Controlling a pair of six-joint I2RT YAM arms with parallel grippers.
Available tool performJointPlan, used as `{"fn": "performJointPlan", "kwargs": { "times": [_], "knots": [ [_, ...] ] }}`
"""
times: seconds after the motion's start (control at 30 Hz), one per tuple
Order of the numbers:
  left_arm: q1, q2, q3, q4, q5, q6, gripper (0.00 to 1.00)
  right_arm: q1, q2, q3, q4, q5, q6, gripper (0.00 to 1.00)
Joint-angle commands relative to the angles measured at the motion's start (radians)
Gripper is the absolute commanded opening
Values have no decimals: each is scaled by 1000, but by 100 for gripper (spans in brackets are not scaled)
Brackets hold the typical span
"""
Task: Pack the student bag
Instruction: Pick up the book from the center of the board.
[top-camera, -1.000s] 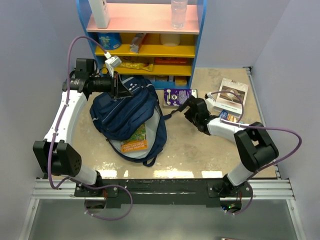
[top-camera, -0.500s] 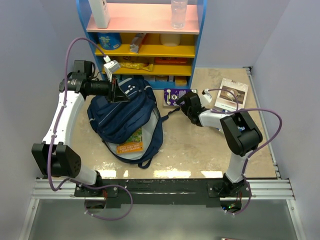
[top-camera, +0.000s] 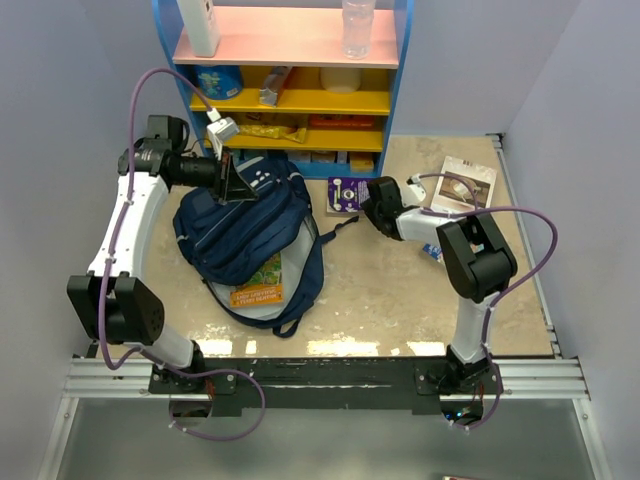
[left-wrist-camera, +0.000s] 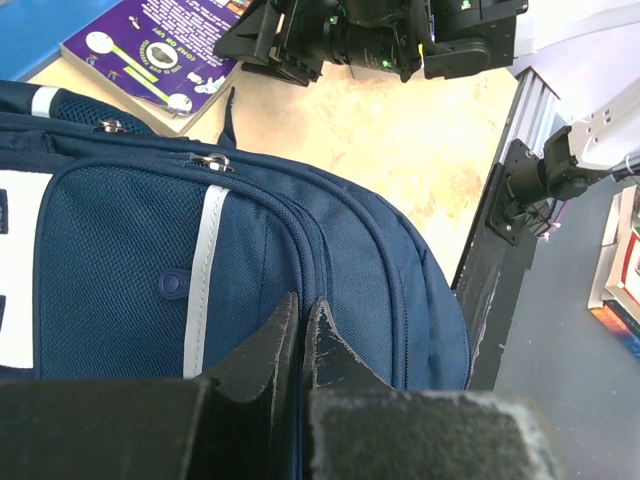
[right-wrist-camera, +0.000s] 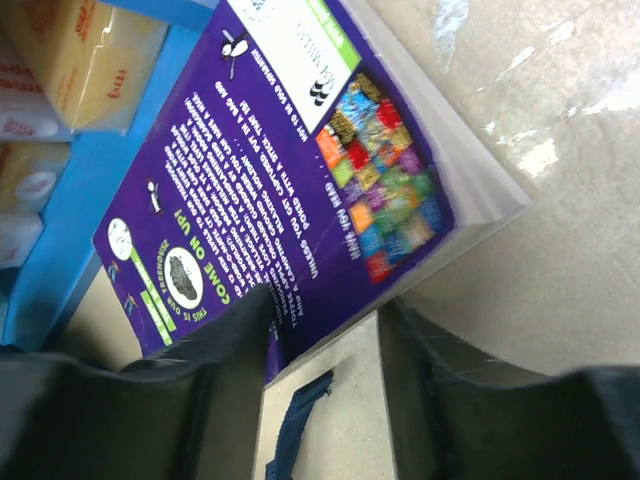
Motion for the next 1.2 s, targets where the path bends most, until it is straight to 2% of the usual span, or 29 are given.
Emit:
{"fn": "performJointPlan", "kwargs": {
  "times": [0.0,0.13,0.27,0.4,0.77,0.9,1.17],
  "knots": [
    [14,6,58,24,72,26,0,-36,3,72,158,37,-2,42],
    [14,16,57,29,85,23,0,-40,11,97,119,27,-14,31],
    [14,11,52,30,88,26,0,-50,0,68,142,6,-19,0],
    [14,5,41,38,88,23,0,-51,-66,19,180,15,-57,0],
    [14,-7,-8,107,79,-18,0,-33,-440,-75,236,-43,-201,0],
    [14,-17,-11,131,66,-38,0,-24,-620,-133,158,-123,-201,0],
    [14,-46,-16,219,54,-121,0,1,-943,-296,-48,-391,-112,0]
  ]
}}
